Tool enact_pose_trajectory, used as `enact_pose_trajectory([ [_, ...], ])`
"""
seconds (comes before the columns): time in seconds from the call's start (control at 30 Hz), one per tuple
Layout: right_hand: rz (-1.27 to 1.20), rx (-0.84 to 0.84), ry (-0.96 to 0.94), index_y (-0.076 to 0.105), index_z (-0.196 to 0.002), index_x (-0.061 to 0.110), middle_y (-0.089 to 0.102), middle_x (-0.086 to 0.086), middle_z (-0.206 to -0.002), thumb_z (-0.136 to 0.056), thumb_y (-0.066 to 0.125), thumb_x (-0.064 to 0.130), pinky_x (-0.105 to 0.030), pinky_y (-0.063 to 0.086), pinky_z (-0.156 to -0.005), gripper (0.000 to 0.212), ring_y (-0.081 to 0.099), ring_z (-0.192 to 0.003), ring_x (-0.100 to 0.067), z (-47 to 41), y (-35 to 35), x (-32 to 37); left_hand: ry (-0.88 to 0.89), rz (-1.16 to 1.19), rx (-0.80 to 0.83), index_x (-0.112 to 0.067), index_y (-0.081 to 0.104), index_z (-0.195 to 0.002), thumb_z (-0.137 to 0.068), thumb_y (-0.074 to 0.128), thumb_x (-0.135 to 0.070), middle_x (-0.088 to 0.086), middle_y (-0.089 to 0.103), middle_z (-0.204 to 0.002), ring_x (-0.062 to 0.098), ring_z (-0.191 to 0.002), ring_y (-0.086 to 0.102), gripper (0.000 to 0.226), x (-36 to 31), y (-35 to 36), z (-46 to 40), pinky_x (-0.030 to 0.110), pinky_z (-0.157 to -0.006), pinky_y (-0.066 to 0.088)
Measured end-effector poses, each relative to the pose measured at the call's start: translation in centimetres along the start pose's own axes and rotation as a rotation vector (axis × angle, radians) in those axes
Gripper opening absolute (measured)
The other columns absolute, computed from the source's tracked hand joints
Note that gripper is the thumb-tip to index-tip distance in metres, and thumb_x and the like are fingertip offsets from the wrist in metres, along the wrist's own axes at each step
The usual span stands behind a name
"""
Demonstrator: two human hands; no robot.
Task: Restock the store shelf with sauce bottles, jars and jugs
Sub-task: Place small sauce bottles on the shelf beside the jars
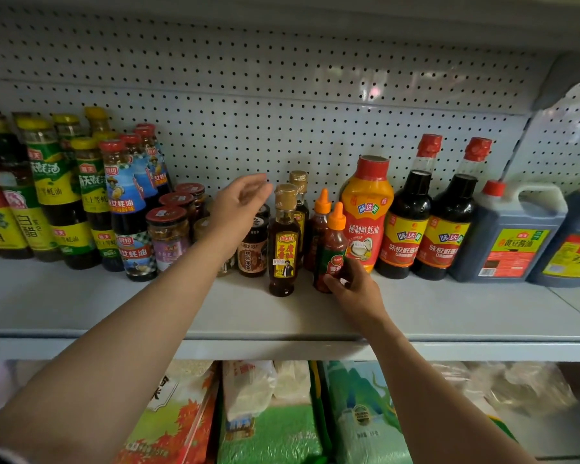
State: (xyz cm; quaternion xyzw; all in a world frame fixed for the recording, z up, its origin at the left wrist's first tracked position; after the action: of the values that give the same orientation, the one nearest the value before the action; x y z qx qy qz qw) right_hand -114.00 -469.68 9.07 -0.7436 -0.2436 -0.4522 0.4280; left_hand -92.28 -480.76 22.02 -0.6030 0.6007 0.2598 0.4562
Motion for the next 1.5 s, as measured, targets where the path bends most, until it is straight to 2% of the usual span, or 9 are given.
enact_pose_trajectory([
  [0.3, -0.064, -0.061, -0.045, 0.059, -0.131, 0.024, 0.066, 0.006, -0.116, -0.092, 0.07, 0.034, -0.025, 0.054, -0.083, 0.041, 0.064, -0.103, -0.01, -0.3, -0.4, -0.4, -0.186, 0.117, 0.213, -0.024, 0.06, -0.129, -0.091, 0.061, -0.048, -0.006, 0.063, -0.124, 0.015, -0.115, 0.056, 0.045, -0.3, 4.5, -5.4, 0.034, -0.097, 0.042],
  [0.5, -0.053, -0.069, -0.058, 0.06, -0.128, 0.025, 0.065, 0.012, -0.107, -0.093, 0.069, 0.032, -0.013, 0.048, -0.072, 0.036, 0.062, -0.092, 0.003, -0.2, -0.4, -0.2, -0.277, 0.218, 0.332, -0.014, 0.061, -0.128, -0.092, 0.067, -0.031, -0.004, 0.068, -0.101, 0.005, -0.078, 0.07, 0.04, -0.2, 5.4, -6.3, 0.02, -0.059, 0.056],
  [0.63, -0.048, -0.075, -0.061, 0.06, -0.129, 0.024, 0.066, 0.008, -0.112, -0.093, 0.069, 0.035, -0.021, 0.05, -0.079, 0.039, 0.065, -0.099, -0.009, -0.3, -0.3, -0.3, -0.297, 0.231, 0.338, -0.014, 0.062, -0.124, -0.093, 0.066, -0.027, -0.005, 0.067, -0.095, 0.0, -0.065, 0.069, 0.035, 0.1, 5.5, -6.2, 0.019, -0.056, 0.056],
  [0.8, -0.05, -0.077, -0.067, 0.059, -0.13, 0.023, 0.065, 0.008, -0.111, -0.093, 0.069, 0.034, -0.013, 0.047, -0.072, 0.04, 0.065, -0.1, -0.01, -0.3, -0.4, -0.4, -0.254, 0.232, 0.297, -0.009, 0.064, -0.122, -0.092, 0.067, -0.022, -0.003, 0.068, -0.093, 0.001, -0.062, 0.07, 0.033, -0.1, 5.2, -6.2, 0.017, -0.051, 0.053],
  [0.87, -0.058, -0.076, -0.066, 0.06, -0.128, 0.023, 0.065, 0.008, -0.11, -0.093, 0.069, 0.034, -0.011, 0.048, -0.071, 0.038, 0.065, -0.099, -0.008, -0.4, -0.4, -0.4, -0.25, 0.228, 0.285, -0.011, 0.067, -0.119, -0.09, 0.07, -0.024, 0.001, 0.071, -0.101, 0.006, -0.073, 0.072, 0.032, 0.1, 5.0, -6.2, 0.02, -0.057, 0.055],
  [0.97, -0.058, -0.075, -0.056, 0.059, -0.131, 0.022, 0.064, 0.007, -0.112, -0.093, 0.069, 0.034, -0.022, 0.052, -0.079, 0.041, 0.064, -0.097, -0.01, -0.4, -0.3, -0.5, -0.257, 0.183, 0.251, -0.024, 0.072, -0.106, -0.083, 0.074, -0.036, 0.003, 0.07, -0.115, 0.024, -0.11, 0.063, 0.026, 0.6, 4.3, -6.4, 0.04, -0.092, 0.05],
  [1.03, -0.05, -0.078, -0.058, 0.058, -0.132, 0.022, 0.064, 0.007, -0.113, -0.093, 0.069, 0.035, -0.027, 0.053, -0.082, 0.043, 0.064, -0.097, -0.012, -0.4, -0.3, -0.5, -0.249, 0.18, 0.245, -0.028, 0.073, -0.099, -0.083, 0.074, -0.036, 0.0, 0.071, -0.112, 0.025, -0.116, 0.061, 0.017, 0.8, 4.0, -6.6, 0.047, -0.106, 0.041],
  [1.3, -0.041, -0.078, -0.072, 0.058, -0.133, 0.024, 0.065, 0.007, -0.114, -0.093, 0.068, 0.035, -0.01, 0.046, -0.07, 0.042, 0.063, -0.096, -0.007, -0.4, -0.3, -0.4, -0.236, 0.238, 0.263, -0.018, 0.072, -0.106, -0.083, 0.072, -0.03, 0.004, 0.072, -0.114, 0.02, -0.113, 0.064, 0.026, 1.1, 3.0, -6.4, 0.042, -0.11, 0.042],
  [1.5, -0.037, -0.07, -0.067, 0.059, -0.131, 0.024, 0.065, 0.007, -0.114, -0.093, 0.068, 0.035, -0.01, 0.046, -0.07, 0.041, 0.063, -0.094, -0.003, -0.4, -0.3, -0.4, -0.268, 0.252, 0.281, -0.015, 0.069, -0.108, -0.087, 0.07, -0.028, 0.006, 0.071, -0.115, 0.019, -0.112, 0.064, 0.025, 0.8, 3.0, -5.8, 0.044, -0.115, 0.035],
])
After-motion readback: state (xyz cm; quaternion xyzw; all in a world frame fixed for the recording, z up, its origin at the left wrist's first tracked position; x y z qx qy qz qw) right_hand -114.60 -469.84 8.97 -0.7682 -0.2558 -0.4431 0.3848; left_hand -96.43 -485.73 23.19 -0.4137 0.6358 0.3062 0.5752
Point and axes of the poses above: each hand's wrist, its own z-axis away from the middle knuckle, its own y-axis out of the palm, x = y × z, the point moved 6 cm from there along -z, towards the middle knuckle
